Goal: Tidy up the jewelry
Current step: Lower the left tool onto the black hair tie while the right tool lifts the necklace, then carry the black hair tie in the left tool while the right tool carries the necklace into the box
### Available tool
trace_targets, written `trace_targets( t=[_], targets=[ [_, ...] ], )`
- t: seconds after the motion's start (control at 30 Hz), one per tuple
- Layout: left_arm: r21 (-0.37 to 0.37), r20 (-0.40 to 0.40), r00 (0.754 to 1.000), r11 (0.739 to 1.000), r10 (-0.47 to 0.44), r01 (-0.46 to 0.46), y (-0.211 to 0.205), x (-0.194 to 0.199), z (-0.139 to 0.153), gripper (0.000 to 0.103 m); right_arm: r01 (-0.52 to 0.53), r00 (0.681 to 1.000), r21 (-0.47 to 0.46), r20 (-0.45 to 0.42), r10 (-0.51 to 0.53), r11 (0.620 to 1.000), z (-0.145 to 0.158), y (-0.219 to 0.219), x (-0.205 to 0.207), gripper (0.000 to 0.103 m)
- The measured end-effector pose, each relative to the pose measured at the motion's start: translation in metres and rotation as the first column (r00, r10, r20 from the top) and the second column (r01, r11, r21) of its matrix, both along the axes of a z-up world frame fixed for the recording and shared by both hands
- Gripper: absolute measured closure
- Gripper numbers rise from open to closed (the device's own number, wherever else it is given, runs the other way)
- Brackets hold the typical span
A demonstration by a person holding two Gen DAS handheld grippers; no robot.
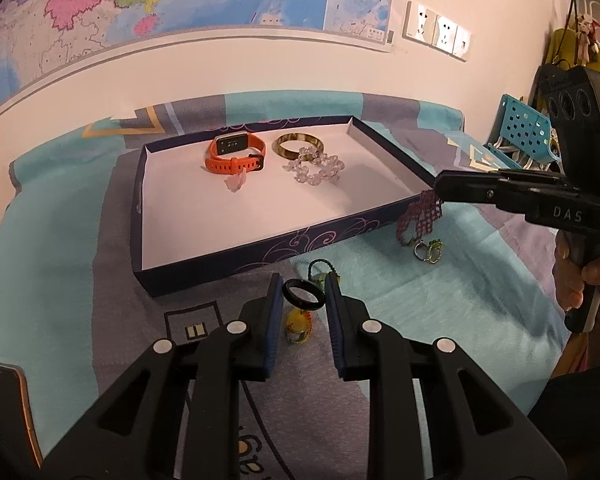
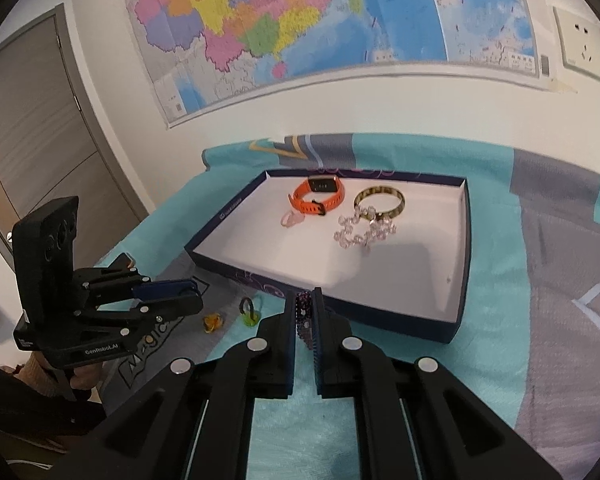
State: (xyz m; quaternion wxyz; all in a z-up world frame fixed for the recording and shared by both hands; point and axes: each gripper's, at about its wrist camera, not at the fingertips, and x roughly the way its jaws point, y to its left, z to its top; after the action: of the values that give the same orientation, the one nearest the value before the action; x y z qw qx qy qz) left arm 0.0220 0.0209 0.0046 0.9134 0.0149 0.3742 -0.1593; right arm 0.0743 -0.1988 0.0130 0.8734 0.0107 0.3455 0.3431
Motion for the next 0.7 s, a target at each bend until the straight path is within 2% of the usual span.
trace_targets(
  t=[0.7],
  targets=[
    [-0.006, 0.029, 1.0, 1.0, -0.006, 0.006, -0.0045, -0.0023, 0.0096, 0.082, 0.012, 1.0, 0.023, 0.027, -0.013, 1.0, 0.0115, -0.0039, -0.0018, 0.097]
  ],
)
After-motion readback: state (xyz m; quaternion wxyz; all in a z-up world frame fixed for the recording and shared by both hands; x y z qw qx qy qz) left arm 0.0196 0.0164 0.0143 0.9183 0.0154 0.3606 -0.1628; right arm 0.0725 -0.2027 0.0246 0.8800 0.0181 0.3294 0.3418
